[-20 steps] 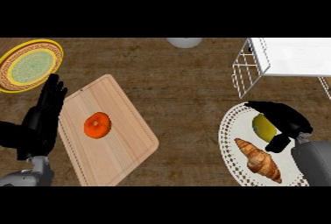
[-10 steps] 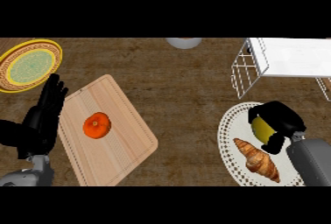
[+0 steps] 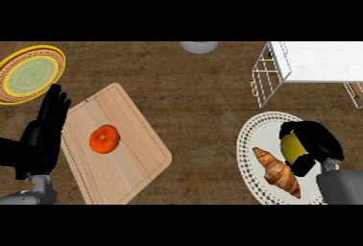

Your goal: Pick the lemon from the placemat and place it in the tiered shelf

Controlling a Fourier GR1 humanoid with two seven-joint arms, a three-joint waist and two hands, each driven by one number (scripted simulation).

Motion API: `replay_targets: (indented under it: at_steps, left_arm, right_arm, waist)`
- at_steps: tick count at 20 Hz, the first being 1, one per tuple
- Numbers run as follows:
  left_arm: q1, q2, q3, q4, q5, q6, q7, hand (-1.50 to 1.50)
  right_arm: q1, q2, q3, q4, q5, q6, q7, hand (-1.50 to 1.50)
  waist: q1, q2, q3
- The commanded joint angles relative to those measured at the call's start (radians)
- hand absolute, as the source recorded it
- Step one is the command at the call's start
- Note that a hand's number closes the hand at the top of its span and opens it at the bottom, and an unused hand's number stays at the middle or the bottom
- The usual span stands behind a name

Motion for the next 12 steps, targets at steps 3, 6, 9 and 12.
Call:
replay_targets:
  at_steps: [3,6,9,12]
  left_arm:
    - [-0.043,0.003,0.020,0.034,-0.005,0.007,0.019,0.00]
    - [-0.038,0.026,0.044,0.052,0.001,-0.016,-0.021,0.00]
    - [0.001,-0.005,0.022,0.081,0.001,-0.022,-0.073,0.00]
    - [-0.062,0.000,0.017,0.012,-0.006,0.010,0.043,0.00]
  right_arm:
    - [0.129,0.046,-0.073,-0.300,-0.134,0.130,0.118,1.50]
    - [0.113,0.091,-0.087,-0.477,-0.174,0.179,0.216,1.50]
    - [0.045,0.159,-0.202,-0.550,-0.323,0.190,0.264,1.50]
    - [0.041,0.153,-0.291,-0.713,-0.393,0.228,0.375,1.50]
  waist:
    - [-0.009,0.002,0.004]
    - [-0.012,0.001,0.004]
    - [-0.020,-0.001,0.002]
    - [-0.020,-0.004,0.004]
